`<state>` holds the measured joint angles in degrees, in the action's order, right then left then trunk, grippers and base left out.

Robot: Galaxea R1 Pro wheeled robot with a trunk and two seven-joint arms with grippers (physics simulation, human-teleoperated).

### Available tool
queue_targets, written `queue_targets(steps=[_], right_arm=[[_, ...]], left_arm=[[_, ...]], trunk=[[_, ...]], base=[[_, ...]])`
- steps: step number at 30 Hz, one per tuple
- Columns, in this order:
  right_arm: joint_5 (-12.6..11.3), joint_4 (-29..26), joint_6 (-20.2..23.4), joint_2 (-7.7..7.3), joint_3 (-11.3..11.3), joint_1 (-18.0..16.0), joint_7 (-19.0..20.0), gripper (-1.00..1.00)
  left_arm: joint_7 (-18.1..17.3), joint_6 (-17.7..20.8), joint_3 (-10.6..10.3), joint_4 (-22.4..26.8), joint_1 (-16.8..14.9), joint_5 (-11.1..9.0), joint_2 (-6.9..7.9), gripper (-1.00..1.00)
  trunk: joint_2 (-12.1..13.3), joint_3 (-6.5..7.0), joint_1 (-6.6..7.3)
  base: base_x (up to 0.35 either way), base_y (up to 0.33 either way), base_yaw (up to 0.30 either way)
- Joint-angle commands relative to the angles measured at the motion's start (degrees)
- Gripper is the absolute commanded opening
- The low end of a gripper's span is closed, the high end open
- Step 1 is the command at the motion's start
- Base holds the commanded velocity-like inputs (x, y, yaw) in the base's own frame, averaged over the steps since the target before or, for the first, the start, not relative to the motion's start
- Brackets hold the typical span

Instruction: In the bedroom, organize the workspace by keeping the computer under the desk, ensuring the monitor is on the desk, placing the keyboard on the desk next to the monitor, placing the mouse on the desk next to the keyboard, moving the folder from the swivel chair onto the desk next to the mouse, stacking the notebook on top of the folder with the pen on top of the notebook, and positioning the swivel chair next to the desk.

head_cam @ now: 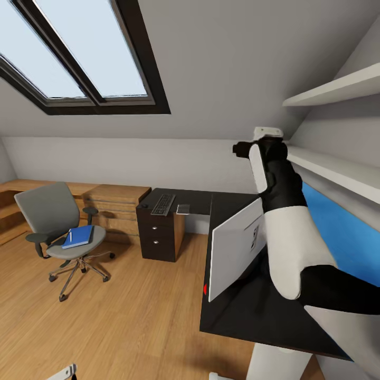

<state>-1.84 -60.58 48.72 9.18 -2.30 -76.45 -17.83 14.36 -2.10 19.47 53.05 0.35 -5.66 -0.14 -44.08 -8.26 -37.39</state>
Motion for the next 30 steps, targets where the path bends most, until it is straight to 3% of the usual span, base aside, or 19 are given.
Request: queue_targets(steps=[1,2,4,9,13,16,17,20,24,30], right_arm=[[-0.29,-3.21,-0.08,-0.45,-1.37,1.85,-0.64,1.00],[-0.29,-4.86,-0.19,-0.65,-2.18,2.97,-0.76,1.00],[-0.33,-13.60,-0.50,-1.17,-7.00,9.21,-1.04,1.00],[-0.22,-22.60,-0.55,-1.37,-9.54,15.35,-1.12,1.00],[-0.03,-27.11,-0.57,-1.73,-10.27,19.72,-1.14,1.00],[0.03,-28.28,-0.70,-2.31,-10.56,22.04,-1.15,1.00],[0.00,-28.88,-1.90,-3.25,-11.22,25.24,-1.15,1.00],[-0.09,-29.19,-4.60,-4.33,-12.36,29.17,-1.18,1.00],[-0.13,-29.41,-9.80,-6.32,-13.65,37.65,-1.16,1.00],[-0.18,-28.89,-14.79,-6.71,-13.90,44.54,-1.12,1.00]], left_arm=[[0.07,-0.71,-0.49,-0.18,0.00,-0.60,-0.02,1.00],[0.09,-0.90,-0.79,-0.26,0.00,-0.61,-0.02,1.00],[0.17,-1.42,-1.85,-0.72,0.00,-0.65,-0.03,1.00],[0.14,-1.70,-2.35,-2.51,0.00,-0.65,-0.08,1.00],[0.09,-1.79,-2.44,-3.24,0.00,-0.66,-0.11,1.00],[0.07,-1.84,-2.48,-3.50,0.00,-0.66,-0.08,1.00],[0.10,-1.87,-2.47,-3.63,0.00,-0.74,-0.08,1.00],[0.09,-1.92,-2.45,-3.73,0.00,-0.83,-0.10,1.00],[0.06,-2.01,-2.35,-3.87,0.00,-0.91,-0.15,1.00],[0.06,-2.02,-2.34,-3.90,0.00,-0.95,-0.14,1.00]], trunk=[[-0.07,-0.08,-0.02],[-0.07,-0.08,-0.02],[-0.07,-0.08,-0.02],[-0.07,-0.08,-0.02],[-0.07,-0.08,-0.02],[-0.07,-0.08,-0.02],[-0.07,-0.08,-0.02],[-0.07,-0.08,-0.02],[-0.07,-0.08,-0.02],[-0.07,-0.08,-0.02]], base=[[0.000,0.000,0.000],[0.000,0.000,0.000],[0.000,0.000,0.000],[0.000,0.000,0.000],[0.000,0.000,0.000],[0.000,0.000,0.000],[0.000,0.000,0.000],[0.000,0.000,0.000],[0.000,0.000,0.000],[0.000,0.000,0.000]])
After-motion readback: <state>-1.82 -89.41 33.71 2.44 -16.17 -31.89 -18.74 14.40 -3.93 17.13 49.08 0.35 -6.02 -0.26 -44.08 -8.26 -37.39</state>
